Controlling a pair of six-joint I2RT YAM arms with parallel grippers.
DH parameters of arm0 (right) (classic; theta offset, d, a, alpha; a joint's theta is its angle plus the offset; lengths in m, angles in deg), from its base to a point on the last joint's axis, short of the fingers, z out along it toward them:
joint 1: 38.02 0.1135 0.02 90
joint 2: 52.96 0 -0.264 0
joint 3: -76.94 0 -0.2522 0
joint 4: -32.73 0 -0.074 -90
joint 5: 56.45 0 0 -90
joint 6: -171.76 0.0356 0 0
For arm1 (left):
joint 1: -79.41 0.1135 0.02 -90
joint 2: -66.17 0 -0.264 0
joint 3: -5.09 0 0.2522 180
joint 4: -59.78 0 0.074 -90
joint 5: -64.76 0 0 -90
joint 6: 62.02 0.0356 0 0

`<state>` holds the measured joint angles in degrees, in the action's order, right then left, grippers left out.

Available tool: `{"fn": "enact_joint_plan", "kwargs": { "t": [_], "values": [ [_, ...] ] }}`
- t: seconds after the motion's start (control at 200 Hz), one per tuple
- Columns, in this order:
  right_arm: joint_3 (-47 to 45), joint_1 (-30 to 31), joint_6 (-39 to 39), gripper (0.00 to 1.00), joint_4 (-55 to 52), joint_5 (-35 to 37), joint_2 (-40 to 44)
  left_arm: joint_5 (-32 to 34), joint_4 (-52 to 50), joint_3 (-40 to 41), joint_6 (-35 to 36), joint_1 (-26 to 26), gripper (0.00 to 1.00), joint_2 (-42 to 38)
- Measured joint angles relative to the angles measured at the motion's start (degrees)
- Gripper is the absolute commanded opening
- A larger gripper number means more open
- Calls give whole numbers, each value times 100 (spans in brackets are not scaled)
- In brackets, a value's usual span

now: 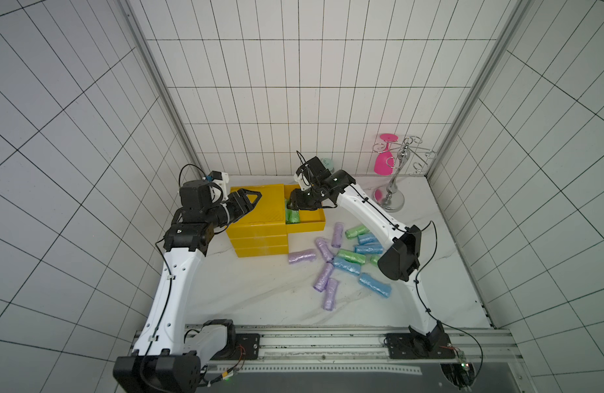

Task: Sort the rolls of trash bags by color and place them into the drawer
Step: Place the roll of trash bags in the drawer, then pick up the roll of trash bags from the center of the board.

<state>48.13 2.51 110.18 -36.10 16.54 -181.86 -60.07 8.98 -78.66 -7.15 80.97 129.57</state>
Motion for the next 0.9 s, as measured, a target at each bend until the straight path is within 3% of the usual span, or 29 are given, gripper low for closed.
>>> {"fn": "enact_joint_plan", "kwargs": {
  "t": [0.31, 0.46, 0.705, 0.904],
  "values": [
    [-127, -44, -133, 49, 48, 256, 680, 11, -4, 37, 2, -50, 68, -17],
    [-678, -44, -299, 48, 190, 503, 1495, 271, -98, 26, 101, -466, 68, -74],
    [-2437, -177, -546, 47, 487, 973, 3042, 984, -326, 33, 216, -1534, 68, -302],
    [-4531, -776, -516, 51, 824, 1152, 4129, 1526, -304, 358, 133, -2514, 67, -531]
  ]
}}
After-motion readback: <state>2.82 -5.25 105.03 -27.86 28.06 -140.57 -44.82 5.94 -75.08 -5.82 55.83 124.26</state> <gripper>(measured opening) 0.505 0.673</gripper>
